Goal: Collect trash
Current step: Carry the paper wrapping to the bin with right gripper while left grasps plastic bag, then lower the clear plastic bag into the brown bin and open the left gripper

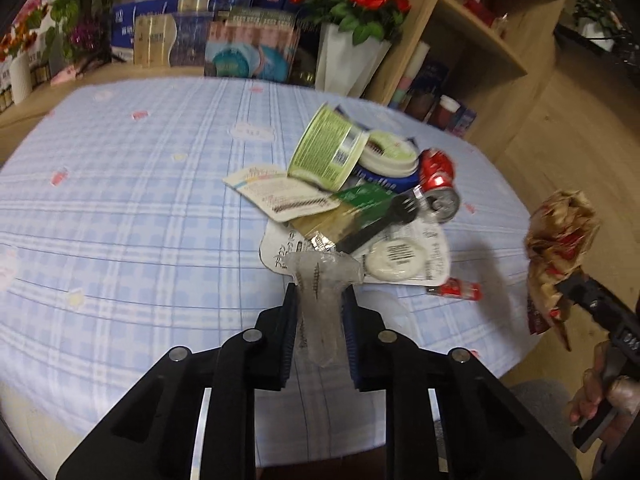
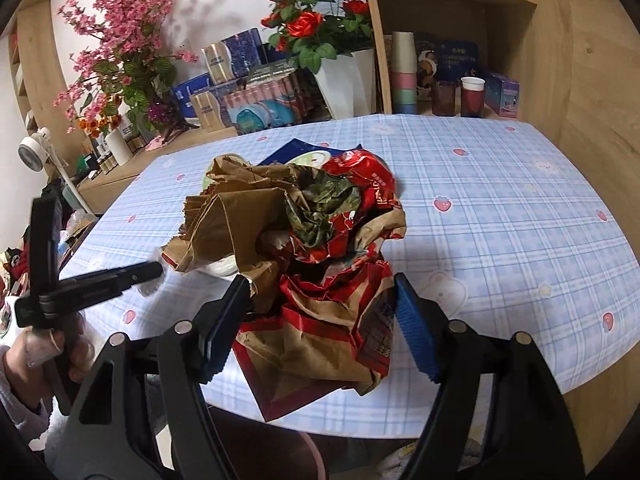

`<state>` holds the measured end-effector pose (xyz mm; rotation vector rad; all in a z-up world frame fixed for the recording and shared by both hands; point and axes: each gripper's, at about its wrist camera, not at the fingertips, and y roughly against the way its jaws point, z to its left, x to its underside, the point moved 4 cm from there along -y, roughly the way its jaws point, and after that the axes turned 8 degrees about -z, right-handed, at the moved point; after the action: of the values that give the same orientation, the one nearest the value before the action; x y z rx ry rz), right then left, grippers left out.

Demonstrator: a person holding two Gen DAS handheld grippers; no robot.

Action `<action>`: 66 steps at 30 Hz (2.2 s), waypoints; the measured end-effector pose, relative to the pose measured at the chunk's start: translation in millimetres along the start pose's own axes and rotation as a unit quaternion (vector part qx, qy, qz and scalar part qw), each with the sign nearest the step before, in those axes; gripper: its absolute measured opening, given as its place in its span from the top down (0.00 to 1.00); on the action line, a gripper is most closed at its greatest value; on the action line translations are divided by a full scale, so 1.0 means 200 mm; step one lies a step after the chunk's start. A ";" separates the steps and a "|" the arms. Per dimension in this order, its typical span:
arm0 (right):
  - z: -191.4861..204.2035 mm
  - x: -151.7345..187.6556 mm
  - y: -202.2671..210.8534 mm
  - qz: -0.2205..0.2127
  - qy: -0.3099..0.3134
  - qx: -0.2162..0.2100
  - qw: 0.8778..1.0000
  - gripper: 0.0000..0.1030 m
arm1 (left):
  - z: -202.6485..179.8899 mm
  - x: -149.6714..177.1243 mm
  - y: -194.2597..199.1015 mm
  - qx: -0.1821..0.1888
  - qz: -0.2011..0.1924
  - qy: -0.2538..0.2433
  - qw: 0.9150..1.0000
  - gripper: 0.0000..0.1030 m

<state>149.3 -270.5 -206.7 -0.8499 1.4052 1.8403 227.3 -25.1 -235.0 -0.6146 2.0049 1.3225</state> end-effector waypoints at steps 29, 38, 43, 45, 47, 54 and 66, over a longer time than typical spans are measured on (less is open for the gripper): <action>0.52 0.37 0.36 0.087 0.051 -0.116 0.988 0.07 | -0.18 0.09 0.99 0.008 -0.129 -0.023 0.991 0.79; 0.34 0.04 0.56 -0.082 0.072 0.007 0.994 0.06 | -0.22 0.16 1.01 0.009 -0.126 -0.031 0.991 0.79; 0.27 -0.06 0.60 -0.112 0.074 0.032 0.990 0.06 | -0.23 0.19 0.96 0.017 -0.105 -0.030 0.994 0.79; 0.25 -0.07 0.61 -0.118 0.070 0.036 0.990 0.06 | -0.23 0.20 0.94 0.018 -0.101 -0.030 0.994 0.79; 0.22 -0.07 0.61 -0.120 0.067 0.041 0.990 0.06 | -0.24 0.21 0.94 0.021 -0.099 -0.032 0.994 0.79; 0.20 -0.04 0.62 -0.121 0.060 0.053 0.989 0.06 | -0.29 0.24 0.91 0.031 -0.087 -0.042 0.995 0.79; 0.18 -0.05 0.64 -0.127 0.057 0.066 0.988 0.06 | -0.41 0.33 0.95 0.090 -0.071 -0.072 0.991 0.45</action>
<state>45.9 -262.8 -121.7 -1.0276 1.4003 1.5122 29.8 -30.5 -142.3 -0.5506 1.8996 1.0573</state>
